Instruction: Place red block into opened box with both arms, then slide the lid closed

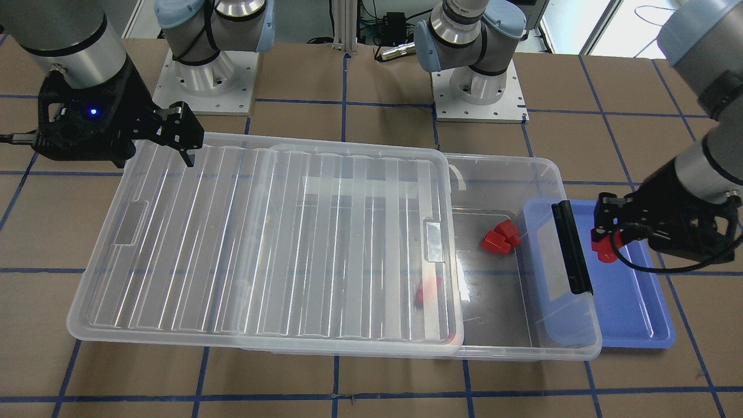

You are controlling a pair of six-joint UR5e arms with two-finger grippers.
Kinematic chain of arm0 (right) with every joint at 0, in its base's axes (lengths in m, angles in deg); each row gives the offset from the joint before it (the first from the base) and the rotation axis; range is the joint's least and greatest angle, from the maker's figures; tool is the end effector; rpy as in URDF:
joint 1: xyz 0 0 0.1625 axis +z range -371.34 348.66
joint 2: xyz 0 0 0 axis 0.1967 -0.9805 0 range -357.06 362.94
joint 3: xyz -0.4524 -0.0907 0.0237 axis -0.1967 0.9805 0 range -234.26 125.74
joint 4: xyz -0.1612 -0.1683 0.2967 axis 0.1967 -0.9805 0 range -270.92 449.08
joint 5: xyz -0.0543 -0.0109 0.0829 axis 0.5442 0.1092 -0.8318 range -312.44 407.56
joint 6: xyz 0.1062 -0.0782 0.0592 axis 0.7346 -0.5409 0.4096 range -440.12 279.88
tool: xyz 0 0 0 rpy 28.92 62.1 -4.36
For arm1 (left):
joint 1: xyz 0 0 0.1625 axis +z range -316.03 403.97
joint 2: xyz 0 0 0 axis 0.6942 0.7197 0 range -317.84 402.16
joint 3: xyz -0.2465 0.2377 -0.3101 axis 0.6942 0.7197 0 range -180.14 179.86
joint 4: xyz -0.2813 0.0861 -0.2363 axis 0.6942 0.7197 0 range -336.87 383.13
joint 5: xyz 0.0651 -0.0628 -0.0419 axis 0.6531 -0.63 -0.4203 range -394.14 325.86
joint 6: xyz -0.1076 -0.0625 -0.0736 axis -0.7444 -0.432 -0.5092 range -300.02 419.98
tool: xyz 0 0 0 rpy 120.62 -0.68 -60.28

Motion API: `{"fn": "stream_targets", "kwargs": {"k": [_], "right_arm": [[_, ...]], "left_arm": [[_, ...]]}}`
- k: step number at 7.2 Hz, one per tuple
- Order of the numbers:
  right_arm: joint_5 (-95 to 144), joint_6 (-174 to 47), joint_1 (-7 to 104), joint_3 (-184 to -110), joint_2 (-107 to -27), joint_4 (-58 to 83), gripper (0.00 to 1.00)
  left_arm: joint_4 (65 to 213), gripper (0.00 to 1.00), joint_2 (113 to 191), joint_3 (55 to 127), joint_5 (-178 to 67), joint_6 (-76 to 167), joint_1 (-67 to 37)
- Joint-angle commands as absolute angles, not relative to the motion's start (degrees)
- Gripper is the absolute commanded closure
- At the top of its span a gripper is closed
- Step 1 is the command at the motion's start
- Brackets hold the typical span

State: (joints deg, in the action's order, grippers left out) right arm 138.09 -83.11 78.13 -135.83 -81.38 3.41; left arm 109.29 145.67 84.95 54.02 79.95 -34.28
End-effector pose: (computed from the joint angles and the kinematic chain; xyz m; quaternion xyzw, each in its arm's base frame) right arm 0.1274 -0.4951 0.4919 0.0216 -0.9997 -0.0138 0.0042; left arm -0.0243 -0.5610 0.4066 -0.0709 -0.9965 -0.0355 0.0268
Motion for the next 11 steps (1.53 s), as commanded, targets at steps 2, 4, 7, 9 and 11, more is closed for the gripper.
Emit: {"fn": "stream_targets", "kwargs": {"k": [2,4,7,9,11], "right_arm": [[138.44,-83.19,78.13,-135.83,-80.91,3.04,0.0],[138.35,-83.28,78.04,-135.91,-81.08,3.48,0.0],[137.73,-83.28,78.04,-135.92,-81.61,2.86,0.0],[137.56,-83.11,78.04,-135.91,-82.13,2.68,0.0],[137.56,-83.11,78.04,-135.83,-82.66,2.77,0.0]], "left_arm": [[99.43,1.0,146.48,93.1,53.49,68.25,-39.96],[96.44,1.0,147.53,95.73,53.66,65.89,-40.4],[83.72,1.0,148.95,102.66,54.19,64.12,-40.41],[80.88,1.0,149.38,105.23,54.19,62.35,-40.41],[80.61,1.0,150.0,106.81,54.19,62.18,-40.15]]}}
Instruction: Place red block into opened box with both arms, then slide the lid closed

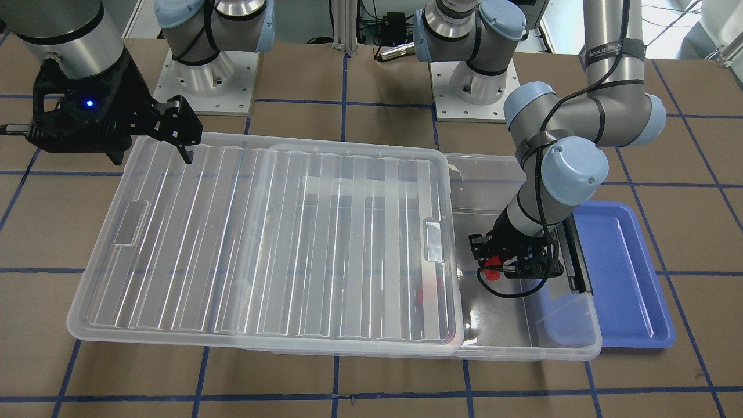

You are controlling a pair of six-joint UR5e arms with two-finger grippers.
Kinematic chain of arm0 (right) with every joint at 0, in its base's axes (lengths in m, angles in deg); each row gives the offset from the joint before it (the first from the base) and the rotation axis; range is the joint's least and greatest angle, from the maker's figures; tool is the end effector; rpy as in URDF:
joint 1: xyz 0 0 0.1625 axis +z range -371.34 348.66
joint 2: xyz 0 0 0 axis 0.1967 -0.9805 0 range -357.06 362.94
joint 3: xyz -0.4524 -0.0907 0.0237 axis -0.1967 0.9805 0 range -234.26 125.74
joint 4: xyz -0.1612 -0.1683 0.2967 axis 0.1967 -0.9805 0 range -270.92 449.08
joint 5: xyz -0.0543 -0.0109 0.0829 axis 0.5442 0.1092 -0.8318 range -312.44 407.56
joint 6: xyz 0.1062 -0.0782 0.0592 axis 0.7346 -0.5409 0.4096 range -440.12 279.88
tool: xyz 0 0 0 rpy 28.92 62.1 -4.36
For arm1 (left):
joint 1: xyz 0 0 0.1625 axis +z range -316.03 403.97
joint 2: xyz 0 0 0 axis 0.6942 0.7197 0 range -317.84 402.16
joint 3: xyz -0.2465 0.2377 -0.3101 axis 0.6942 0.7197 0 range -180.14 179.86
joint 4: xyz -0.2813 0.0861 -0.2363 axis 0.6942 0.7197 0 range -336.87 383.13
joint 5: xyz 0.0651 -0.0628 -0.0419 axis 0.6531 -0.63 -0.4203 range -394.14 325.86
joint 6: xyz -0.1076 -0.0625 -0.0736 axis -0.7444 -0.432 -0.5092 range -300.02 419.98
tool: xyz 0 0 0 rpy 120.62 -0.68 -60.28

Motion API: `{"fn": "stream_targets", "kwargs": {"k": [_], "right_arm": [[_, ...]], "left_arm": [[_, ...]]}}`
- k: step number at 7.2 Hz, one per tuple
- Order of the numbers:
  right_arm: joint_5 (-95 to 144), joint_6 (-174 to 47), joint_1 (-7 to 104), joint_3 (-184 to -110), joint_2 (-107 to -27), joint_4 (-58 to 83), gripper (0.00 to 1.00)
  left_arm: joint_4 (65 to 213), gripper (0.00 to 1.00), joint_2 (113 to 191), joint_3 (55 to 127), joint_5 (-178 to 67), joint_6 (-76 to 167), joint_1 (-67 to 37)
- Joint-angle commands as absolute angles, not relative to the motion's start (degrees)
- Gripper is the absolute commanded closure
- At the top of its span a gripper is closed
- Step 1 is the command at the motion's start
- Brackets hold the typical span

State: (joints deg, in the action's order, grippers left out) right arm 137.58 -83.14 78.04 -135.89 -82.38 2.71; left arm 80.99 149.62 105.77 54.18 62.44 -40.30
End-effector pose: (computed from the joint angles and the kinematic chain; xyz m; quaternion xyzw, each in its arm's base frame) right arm 0.1279 -0.4912 0.5012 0.0210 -0.9998 0.0006 0.0002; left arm -0.0840 -0.5411 0.2624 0.0287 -0.9994 -0.0096 0.0154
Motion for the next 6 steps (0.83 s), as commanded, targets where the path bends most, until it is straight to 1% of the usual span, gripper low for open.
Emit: {"fn": "stream_targets", "kwargs": {"k": [1,3,4,5,6], "right_arm": [[137.47,-83.19,78.04,-135.83,-82.49,2.69,0.0],[137.47,-83.2,78.04,-135.91,-82.49,2.68,0.0],[137.47,-83.2,78.04,-135.91,-82.4,2.68,0.0],[137.56,-83.2,77.96,-136.0,-82.49,2.77,0.0],[137.56,-83.2,77.95,-136.0,-82.49,2.77,0.0]], "left_arm": [[79.39,1.0,150.09,108.65,54.19,62.18,-40.14],[76.13,1.0,150.79,110.34,54.28,62.7,-39.88],[76.13,0.64,151.14,110.08,55.76,62.88,-39.79],[75.52,0.15,151.49,109.99,57.77,63.05,-39.79],[74.21,0.0,151.41,109.2,57.88,62.97,-39.62]]}}
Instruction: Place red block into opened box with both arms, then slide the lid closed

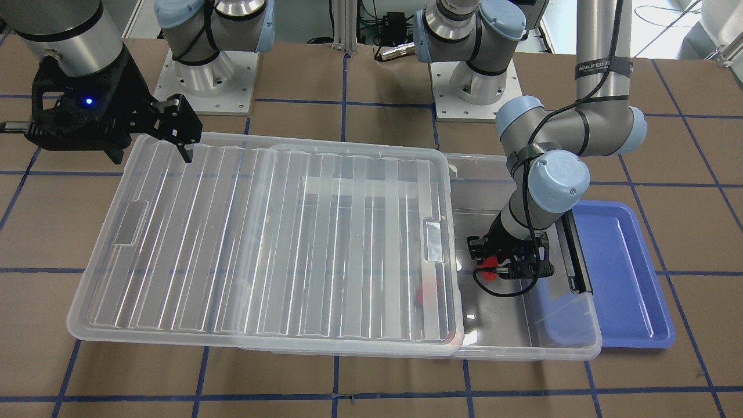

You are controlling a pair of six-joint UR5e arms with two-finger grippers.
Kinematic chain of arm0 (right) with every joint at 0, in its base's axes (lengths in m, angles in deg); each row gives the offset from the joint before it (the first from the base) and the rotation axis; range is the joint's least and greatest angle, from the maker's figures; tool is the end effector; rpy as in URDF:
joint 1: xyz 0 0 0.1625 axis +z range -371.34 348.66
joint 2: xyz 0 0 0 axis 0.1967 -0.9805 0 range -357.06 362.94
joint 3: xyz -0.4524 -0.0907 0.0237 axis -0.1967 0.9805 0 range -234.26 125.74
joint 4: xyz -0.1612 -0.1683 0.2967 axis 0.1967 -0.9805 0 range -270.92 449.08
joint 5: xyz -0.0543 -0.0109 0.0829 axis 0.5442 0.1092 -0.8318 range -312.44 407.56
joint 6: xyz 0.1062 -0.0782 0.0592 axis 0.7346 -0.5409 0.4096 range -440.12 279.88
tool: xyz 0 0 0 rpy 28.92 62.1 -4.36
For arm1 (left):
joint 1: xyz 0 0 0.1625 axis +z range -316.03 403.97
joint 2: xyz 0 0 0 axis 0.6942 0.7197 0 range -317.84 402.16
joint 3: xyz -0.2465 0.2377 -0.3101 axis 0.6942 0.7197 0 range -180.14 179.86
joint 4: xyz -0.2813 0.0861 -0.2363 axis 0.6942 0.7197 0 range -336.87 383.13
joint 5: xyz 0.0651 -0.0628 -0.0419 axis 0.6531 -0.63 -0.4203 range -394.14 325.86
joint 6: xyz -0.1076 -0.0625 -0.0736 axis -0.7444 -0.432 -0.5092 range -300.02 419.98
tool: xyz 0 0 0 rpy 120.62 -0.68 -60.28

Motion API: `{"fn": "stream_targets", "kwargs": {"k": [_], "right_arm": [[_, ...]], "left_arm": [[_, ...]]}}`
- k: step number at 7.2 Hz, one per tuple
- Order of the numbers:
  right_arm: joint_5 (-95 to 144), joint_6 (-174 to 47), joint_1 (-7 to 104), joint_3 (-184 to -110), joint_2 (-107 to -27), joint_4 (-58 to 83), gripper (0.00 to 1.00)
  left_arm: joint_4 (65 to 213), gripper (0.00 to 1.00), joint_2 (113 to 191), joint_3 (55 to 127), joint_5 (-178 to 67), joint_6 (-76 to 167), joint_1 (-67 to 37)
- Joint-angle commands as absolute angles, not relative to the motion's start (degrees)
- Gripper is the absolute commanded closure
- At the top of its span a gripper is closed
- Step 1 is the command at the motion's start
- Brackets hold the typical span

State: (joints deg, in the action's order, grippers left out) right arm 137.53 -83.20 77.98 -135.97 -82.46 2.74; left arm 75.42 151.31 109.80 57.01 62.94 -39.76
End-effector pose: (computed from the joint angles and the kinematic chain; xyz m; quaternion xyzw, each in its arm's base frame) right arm 0.1275 -0.4906 0.5012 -0.0210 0.9998 -0.0004 0.0002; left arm -0.0727 -0.5329 0.2294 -0.0287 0.9995 0.0128 0.0090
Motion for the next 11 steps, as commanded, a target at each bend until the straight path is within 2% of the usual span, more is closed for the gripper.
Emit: {"fn": "stream_targets", "kwargs": {"k": [1,4,5,7,8,9,11], "right_arm": [[137.56,-83.28,77.95,-135.92,-82.49,2.86,0.0],[137.73,-83.63,75.95,-135.83,-81.96,2.86,0.0],[137.73,-83.9,72.37,-135.83,-81.79,2.95,0.0],[137.82,-89.24,62.44,-136.18,-81.43,5.65,0.0],[138.6,-92.48,59.44,-136.53,-81.08,7.76,0.0],[139.92,-93.9,59.15,-138.79,-79.95,5.95,0.0],[145.97,-94.09,59.06,-145.11,-77.4,-0.9,0.02]], "left_arm": [[74.8,0.0,150.62,107.98,57.62,62.88,-39.7],[85.42,0.0,145.37,99.73,57.27,60.87,-41.89],[91.53,0.0,143.17,96.4,57.27,60.68,-43.99],[108.47,0.0,139.47,85.0,57.09,60.59,-48.12],[112.91,0.0,137.19,82.15,55.7,60.51,-51.19],[113.21,0.0,135.52,80.91,55.51,60.42,-55.13],[114.44,0.0,133.74,82.99,55.6,60.77,-53.96]]}}
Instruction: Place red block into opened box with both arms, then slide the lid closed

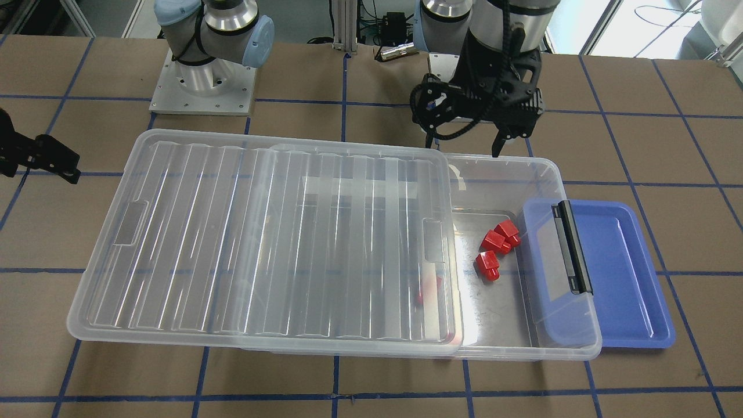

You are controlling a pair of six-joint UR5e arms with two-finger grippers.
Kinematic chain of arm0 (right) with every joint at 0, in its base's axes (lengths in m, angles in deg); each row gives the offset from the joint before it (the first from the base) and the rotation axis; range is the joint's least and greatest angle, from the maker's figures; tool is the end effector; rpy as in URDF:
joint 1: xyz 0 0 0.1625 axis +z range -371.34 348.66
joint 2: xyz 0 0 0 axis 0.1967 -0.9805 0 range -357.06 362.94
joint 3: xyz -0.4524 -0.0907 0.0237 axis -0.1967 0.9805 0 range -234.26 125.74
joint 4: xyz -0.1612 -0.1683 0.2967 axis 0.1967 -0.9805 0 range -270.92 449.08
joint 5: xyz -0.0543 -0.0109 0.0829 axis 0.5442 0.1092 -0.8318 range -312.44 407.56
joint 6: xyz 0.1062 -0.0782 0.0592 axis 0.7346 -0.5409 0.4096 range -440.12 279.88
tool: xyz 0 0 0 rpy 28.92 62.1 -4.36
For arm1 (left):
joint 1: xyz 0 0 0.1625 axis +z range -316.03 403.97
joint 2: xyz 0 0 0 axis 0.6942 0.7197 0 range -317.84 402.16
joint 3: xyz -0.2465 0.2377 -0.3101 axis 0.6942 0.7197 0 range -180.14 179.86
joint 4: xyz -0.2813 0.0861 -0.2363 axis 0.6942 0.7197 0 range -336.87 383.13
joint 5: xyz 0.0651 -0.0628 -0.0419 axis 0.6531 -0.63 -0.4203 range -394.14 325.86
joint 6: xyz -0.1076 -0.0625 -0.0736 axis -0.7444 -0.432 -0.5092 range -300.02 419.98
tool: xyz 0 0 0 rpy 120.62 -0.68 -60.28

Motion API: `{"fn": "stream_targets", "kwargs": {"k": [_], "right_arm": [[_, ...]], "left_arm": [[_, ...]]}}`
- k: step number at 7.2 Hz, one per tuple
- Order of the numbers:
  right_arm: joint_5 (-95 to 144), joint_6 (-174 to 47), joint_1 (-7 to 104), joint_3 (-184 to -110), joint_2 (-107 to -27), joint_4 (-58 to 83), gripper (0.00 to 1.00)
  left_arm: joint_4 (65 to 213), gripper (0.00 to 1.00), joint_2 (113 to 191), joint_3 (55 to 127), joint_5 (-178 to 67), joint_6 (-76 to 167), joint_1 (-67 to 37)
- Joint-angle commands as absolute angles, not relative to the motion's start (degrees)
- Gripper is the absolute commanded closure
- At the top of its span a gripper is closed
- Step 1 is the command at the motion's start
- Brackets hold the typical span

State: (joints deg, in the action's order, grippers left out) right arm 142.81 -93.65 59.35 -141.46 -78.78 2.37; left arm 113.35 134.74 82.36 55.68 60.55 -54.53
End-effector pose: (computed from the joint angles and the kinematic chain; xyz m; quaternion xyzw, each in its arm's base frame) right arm -0.0502 -0.5063 0.4285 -0.0466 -0.9949 -0.0861 0.0222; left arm -0.2039 -0.4586 0.5184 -0.0791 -0.9960 0.0408 0.0044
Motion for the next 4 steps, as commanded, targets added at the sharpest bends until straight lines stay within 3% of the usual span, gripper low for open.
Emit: {"fn": "stream_targets", "kwargs": {"k": [1,4], "right_arm": [[146.95,-94.09,59.14,-148.28,-77.48,-1.7,0.02],[146.18,-93.74,59.5,-150.33,-77.39,-4.61,0.0]], "left_arm": [[113.75,0.0,133.74,83.61,55.25,61.29,-50.81],[114.18,0.0,132.16,85.1,55.33,63.05,-47.18]]}}
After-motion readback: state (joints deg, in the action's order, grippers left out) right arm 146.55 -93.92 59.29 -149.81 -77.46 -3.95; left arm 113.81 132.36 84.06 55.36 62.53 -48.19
